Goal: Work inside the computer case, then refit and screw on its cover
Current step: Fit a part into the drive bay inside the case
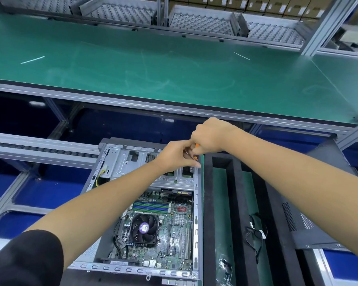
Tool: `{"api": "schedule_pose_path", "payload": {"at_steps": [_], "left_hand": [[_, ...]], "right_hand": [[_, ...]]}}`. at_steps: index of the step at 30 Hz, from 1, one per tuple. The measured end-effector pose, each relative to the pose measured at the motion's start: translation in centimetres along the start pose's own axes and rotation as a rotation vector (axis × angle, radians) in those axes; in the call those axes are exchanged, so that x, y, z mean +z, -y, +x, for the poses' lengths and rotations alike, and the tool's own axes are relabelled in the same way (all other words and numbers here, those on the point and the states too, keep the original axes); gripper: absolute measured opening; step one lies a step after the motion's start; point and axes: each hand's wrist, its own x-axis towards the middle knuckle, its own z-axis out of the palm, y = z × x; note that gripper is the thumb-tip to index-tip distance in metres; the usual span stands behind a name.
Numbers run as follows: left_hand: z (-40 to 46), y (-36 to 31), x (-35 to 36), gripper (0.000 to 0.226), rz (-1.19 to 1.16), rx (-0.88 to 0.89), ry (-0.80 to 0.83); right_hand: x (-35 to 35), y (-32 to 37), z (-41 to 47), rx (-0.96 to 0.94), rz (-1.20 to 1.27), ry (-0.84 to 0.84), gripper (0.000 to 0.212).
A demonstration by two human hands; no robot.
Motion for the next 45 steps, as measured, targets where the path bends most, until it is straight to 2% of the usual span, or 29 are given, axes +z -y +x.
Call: {"api": "schedule_pose_path", "payload": {"at_steps": [3, 5, 7, 10, 11, 13, 15, 18, 21, 23, 25, 27, 29, 32, 34, 35, 38, 40, 42, 45], "left_hand": [[0.2, 0.1, 0.6, 0.032, 0.040, -0.002, -0.075], [0.3, 0.0, 0.7, 0.036, 0.075, 0.023, -0.074], [0.4, 0.0, 0.6, 0.035, 0.142, 0.030, -0.025], [0.3, -0.3, 0.2, 0.022, 0.138, 0.003, 0.100], [0.1, -0.3, 0.1, 0.026, 0.100, 0.013, 0.121], [-0.3, -0.4, 0.0, 0.040, 0.042, 0.023, 0.086], [-0.3, -0.3, 0.3, 0.041, 0.041, 0.007, 0.008], [0.4, -0.2, 1.0, 0.041, 0.096, -0.050, -0.062], [0.6, 0.1, 0.9, 0.041, 0.123, -0.070, -0.020], [0.3, 0.1, 0.7, 0.039, 0.092, -0.058, 0.049], [-0.1, -0.1, 0.5, 0.048, 0.096, -0.034, 0.089], [-0.4, -0.1, 0.4, 0.050, 0.071, -0.006, 0.128], [-0.6, -0.1, 0.6, 0.031, 0.022, -0.009, 0.141], [-0.7, -0.3, 0.9, 0.032, 0.038, -0.028, 0.037], [-0.7, -0.7, 1.2, 0.026, 0.107, -0.030, -0.041], [-0.6, -0.9, 1.3, 0.020, 0.125, -0.031, -0.053], [-0.6, -1.3, 1.1, 0.032, 0.112, -0.100, -0.034], [-1.4, -1.7, 1.2, 0.022, 0.043, -0.179, -0.037], [-3.1, -2.0, 2.4, 0.029, -0.001, -0.201, -0.218], [-6.9, -2.3, 6.2, 0.041, -0.066, -0.377, -0.696]], "right_hand": [[0.2, 0.0, -0.2, 0.003, 0.018, -0.022, 0.025], [0.2, -0.2, -0.4, -0.036, 0.033, -0.047, 0.028], [0.2, -0.5, -0.6, -0.104, -0.012, -0.087, 0.030], [0.2, -0.6, -0.4, -0.133, -0.077, -0.101, 0.017], [0.2, -0.5, -0.4, -0.115, -0.072, -0.081, 0.013], [0.3, -0.3, -0.3, -0.052, -0.043, -0.048, 0.021], [0.4, -0.3, -0.3, 0.000, -0.028, -0.022, 0.028], [0.6, -0.4, -0.6, -0.035, -0.018, -0.065, 0.020], [0.6, -0.9, -0.8, -0.123, -0.014, -0.104, 0.025], [0.6, -1.0, -0.9, -0.145, -0.057, -0.105, 0.019], [0.6, -0.9, -0.9, -0.135, -0.076, -0.081, 0.009], [0.4, -0.7, -0.9, -0.067, -0.048, -0.040, 0.021], [0.3, -0.6, -0.8, 0.006, -0.015, 0.007, 0.035], [0.3, -0.4, -0.9, 0.056, -0.024, 0.025, 0.044], [0.3, -0.3, -1.0, 0.049, -0.031, -0.004, 0.037], [0.3, -0.2, -1.0, 0.026, -0.032, -0.032, 0.030], [0.1, -0.1, -1.0, -0.120, -0.041, -0.103, 0.027], [-0.1, 0.1, -0.9, -0.193, -0.066, -0.105, 0.026], [-0.3, 0.3, -0.8, -0.204, -0.073, -0.110, 0.028], [0.0, 0.4, -0.5, -0.186, -0.094, -0.113, 0.027]]}}
